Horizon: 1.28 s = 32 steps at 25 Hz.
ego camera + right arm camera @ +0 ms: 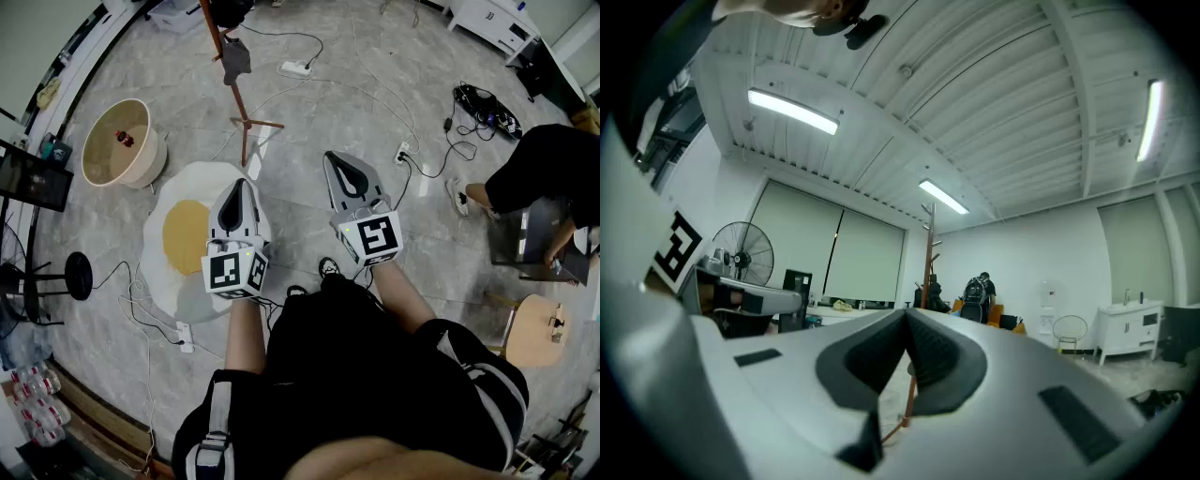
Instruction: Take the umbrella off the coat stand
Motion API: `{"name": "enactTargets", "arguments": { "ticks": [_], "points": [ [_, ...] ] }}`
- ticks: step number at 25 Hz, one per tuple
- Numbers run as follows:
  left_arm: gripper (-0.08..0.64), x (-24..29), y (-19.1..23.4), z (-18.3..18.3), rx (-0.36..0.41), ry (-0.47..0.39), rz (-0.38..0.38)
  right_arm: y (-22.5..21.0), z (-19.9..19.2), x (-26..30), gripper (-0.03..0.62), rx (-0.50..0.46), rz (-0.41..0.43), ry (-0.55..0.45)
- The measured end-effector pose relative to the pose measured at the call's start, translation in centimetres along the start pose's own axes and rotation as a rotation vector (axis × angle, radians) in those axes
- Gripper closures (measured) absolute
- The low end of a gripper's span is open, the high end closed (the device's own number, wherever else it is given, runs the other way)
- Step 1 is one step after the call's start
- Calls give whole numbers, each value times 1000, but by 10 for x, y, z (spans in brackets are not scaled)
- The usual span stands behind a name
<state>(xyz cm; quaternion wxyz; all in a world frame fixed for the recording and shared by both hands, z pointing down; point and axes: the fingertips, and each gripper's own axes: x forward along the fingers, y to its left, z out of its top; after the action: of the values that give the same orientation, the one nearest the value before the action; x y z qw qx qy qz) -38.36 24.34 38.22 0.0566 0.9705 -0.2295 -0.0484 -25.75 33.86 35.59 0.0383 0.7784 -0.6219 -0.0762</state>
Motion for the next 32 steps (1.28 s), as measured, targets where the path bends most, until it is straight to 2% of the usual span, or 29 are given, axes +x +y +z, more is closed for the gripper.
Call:
{"name": "enactTargets", "arguments": {
  "ticks": [4,7,9,17,23,32],
  "points": [
    [560,-8,4,-7,-4,17,-10,12,-5,-4,586,52,-3,1],
    [560,-16,9,-15,-17,37,-17,26,-7,-7,582,54,12,7],
    [560,-21,14,-21,-24,48,-17,32,-10,-6,512,58,29,19],
    [560,-13,29,-34,-36,80,-4,28,-23,6,392,64,52,59],
    [560,29,42,-37,-17,91,5,0,-33,39,337,89,69,54],
    [560,137,42,-34,-9,93,-1,-72,-42,107,307,101,110,38]
  ]
}}
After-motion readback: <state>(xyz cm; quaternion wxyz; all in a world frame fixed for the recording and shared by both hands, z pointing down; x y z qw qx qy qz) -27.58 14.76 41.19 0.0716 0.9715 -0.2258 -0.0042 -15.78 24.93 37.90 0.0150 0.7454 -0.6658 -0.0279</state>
